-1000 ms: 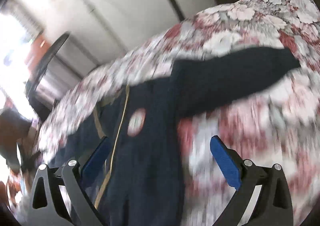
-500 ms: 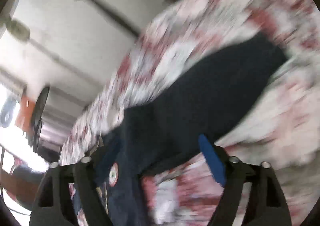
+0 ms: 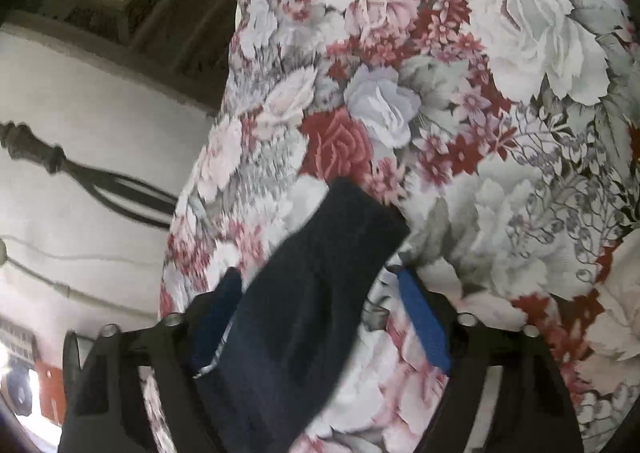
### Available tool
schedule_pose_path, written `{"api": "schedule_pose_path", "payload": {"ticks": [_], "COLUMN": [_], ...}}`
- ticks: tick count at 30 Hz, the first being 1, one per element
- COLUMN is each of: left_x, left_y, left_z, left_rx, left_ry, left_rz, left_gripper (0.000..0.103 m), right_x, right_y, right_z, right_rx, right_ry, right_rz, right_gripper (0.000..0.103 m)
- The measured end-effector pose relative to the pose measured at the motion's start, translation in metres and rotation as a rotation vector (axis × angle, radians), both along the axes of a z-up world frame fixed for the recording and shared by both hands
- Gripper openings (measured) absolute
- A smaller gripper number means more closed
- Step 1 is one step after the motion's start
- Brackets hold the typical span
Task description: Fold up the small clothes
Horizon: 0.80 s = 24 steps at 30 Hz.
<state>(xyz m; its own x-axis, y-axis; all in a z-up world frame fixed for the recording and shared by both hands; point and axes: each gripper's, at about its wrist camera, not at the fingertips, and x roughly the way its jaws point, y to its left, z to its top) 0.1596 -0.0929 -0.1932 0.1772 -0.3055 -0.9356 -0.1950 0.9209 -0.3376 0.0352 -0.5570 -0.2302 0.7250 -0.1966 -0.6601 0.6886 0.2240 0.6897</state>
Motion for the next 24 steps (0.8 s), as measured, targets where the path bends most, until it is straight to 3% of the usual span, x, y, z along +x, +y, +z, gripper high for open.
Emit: {"api": "schedule_pose_path", "payload": {"ticks": [2, 3, 4, 5, 7, 8, 9, 11, 13, 16, 19, 20, 21, 24], "left_x": [-0.006, -0.009, -0.009, -0.006, 0.004, 0.006, 0.008, 0.013, 0.015, 0.016, 0.018, 0.021, 0.025, 0.032], "left_y": [-0.03, -0.042, -0.05, -0.054, -0.056, -0.056, -0.057, -0.058, -0.058, -0.048, -0.04, -0.038, -0.038, -0.04], "left_z": [-0.018, -0.028, -0.043, -0.059, -0.08, -0.082, -0.082, -0.08, -0.079, -0.077, -0.074, -0.074, -0.073, -0.065], "left_rx": [0.04, 0.098, 0.207, 0.255, 0.254, 0.266, 0.276, 0.278, 0.279, 0.264, 0.265, 0.265, 0.26, 0.244], "left_ry": [-0.015, -0.03, -0.009, 0.04, 0.087, 0.079, 0.069, 0.065, 0.061, 0.077, 0.076, 0.074, 0.072, 0.059], "left_rz": [-0.105, -0.164, -0.204, -0.221, -0.232, -0.232, -0.23, -0.235, -0.241, -0.212, -0.194, -0.191, -0.189, -0.202], "left_gripper": [0.097, 0.097, 0.097, 0.097, 0.098, 0.098, 0.098, 0.098, 0.098, 0.098, 0.098, 0.098, 0.098, 0.098], "right_x": [0.009, 0.013, 0.01, 0.011, 0.006, 0.002, -0.004, -0.016, -0.023, -0.035, -0.045, -0.047, -0.046, -0.035], "right_y": [-0.004, -0.008, -0.016, -0.019, -0.018, -0.018, -0.017, -0.013, -0.009, -0.013, -0.01, -0.01, -0.011, -0.01], "right_z": [-0.009, -0.016, -0.016, -0.019, -0.022, -0.021, -0.018, -0.006, 0.001, -0.018, -0.03, -0.028, -0.025, -0.021], "right_rx": [0.008, 0.004, -0.002, -0.013, -0.03, -0.026, -0.005, -0.027, -0.048, 0.02, 0.063, 0.064, 0.063, 0.036], "right_ry": [0.037, 0.061, 0.067, 0.079, 0.106, 0.098, 0.04, -0.027, -0.034, 0.009, -0.026, -0.042, -0.077, -0.039], "right_rz": [0.014, 0.031, 0.041, 0.048, 0.023, -0.006, -0.023, -0.023, -0.014, -0.045, -0.037, -0.042, -0.052, -0.035], "right_gripper": [0.076, 0.072, 0.069, 0.061, 0.036, 0.013, 0.009, 0.009, 0.009, 0.009, 0.013, 0.024, 0.043, 0.049]}}
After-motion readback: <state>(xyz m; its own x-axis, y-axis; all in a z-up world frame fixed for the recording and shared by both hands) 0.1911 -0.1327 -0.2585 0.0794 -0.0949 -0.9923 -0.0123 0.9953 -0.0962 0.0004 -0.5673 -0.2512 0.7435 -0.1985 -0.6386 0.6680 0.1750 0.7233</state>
